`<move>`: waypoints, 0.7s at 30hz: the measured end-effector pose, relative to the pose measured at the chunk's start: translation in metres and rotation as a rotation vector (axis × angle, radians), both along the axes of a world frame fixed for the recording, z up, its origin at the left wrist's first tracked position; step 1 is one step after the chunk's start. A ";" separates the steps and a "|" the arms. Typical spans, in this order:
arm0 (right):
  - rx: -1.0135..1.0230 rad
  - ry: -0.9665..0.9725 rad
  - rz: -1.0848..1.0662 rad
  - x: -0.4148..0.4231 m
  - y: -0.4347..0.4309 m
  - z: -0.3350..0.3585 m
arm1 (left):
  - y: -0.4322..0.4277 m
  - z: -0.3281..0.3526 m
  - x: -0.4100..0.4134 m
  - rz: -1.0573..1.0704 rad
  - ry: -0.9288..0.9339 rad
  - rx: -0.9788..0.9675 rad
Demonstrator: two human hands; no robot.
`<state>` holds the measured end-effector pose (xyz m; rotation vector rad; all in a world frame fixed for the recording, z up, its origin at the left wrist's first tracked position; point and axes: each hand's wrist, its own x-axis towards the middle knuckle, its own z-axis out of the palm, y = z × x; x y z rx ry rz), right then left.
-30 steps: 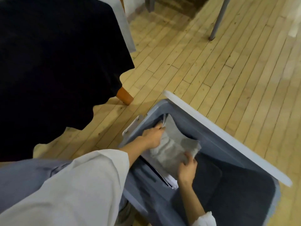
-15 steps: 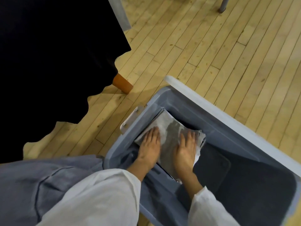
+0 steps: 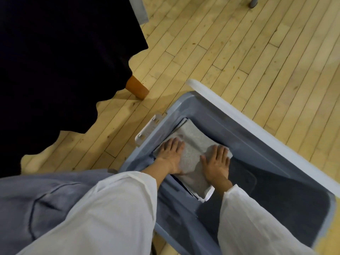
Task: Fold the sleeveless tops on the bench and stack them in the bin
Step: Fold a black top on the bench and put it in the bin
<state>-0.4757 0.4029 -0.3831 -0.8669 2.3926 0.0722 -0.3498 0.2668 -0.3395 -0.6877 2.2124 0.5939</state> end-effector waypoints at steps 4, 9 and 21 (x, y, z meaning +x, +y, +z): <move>0.015 0.038 -0.028 0.010 -0.017 0.032 | -0.004 0.026 -0.004 0.284 0.000 0.132; -0.262 -0.105 -0.106 0.054 -0.046 0.103 | -0.019 0.091 -0.014 0.684 0.189 0.289; -0.988 -0.377 -0.063 0.170 -0.138 0.311 | -0.081 0.306 0.082 1.183 0.819 0.175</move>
